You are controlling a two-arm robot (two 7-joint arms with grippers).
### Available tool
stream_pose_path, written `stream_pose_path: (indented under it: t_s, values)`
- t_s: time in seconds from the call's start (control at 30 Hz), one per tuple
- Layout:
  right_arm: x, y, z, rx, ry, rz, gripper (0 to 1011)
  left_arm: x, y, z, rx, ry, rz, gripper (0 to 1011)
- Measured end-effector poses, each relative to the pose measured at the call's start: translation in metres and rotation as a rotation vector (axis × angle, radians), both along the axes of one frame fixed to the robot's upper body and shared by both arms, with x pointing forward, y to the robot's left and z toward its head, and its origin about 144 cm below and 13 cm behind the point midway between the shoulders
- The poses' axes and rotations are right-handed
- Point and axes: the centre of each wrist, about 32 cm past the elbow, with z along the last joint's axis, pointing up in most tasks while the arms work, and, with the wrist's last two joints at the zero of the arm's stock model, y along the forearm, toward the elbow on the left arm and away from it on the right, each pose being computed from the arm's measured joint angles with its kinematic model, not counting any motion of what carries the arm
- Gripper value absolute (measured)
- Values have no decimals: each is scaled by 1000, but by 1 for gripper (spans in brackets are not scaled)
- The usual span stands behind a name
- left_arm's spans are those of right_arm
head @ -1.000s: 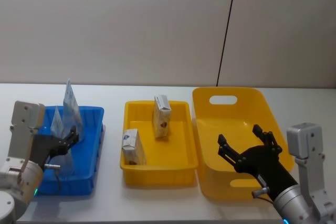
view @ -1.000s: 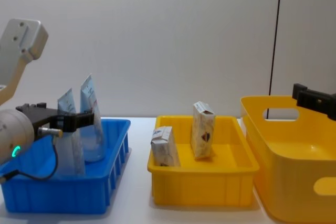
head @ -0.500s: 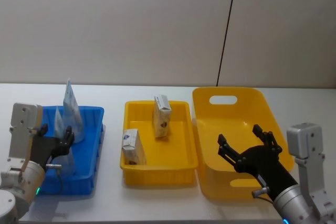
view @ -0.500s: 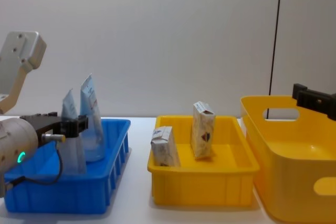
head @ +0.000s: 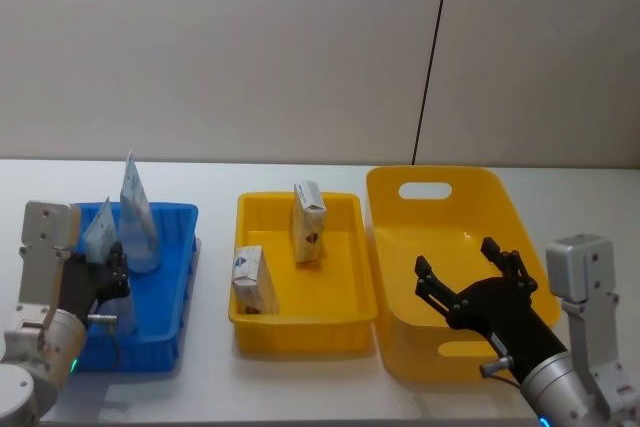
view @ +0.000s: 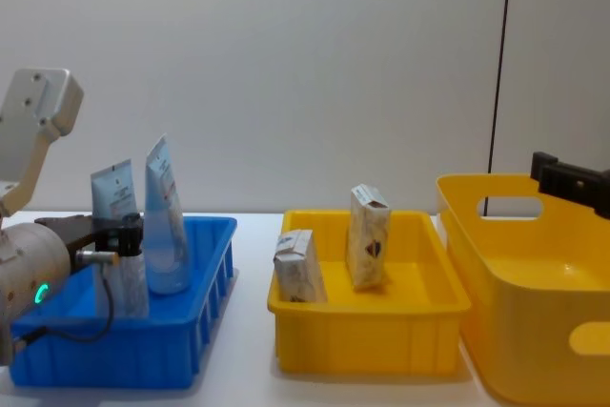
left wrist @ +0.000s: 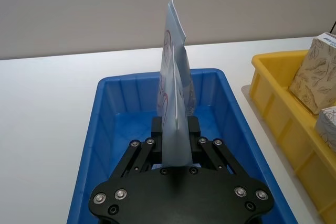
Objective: Bimanual collaborative sorting of washing and personal care products
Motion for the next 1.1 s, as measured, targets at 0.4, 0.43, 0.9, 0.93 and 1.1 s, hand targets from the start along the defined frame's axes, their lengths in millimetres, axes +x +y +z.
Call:
stream_pose_path:
  t_s: [0.4,0.43,0.9,0.93,1.1]
  values:
    - [0,0,0,0,0,0,1002,1,0,9,40,-85,-49,218]
    - [0,0,0,0,0,0,1002,1,0,12,44,-104,-65,218]
    - [0,0,0,0,0,0,1002,0,2,57,47,-256,-238,218]
    - [0,0,0,0,0,0,1002,0,2,57,47,-256,-238,218]
    - [0,0,0,0,0,0,1002,-1,3,74,40,-296,-313,218]
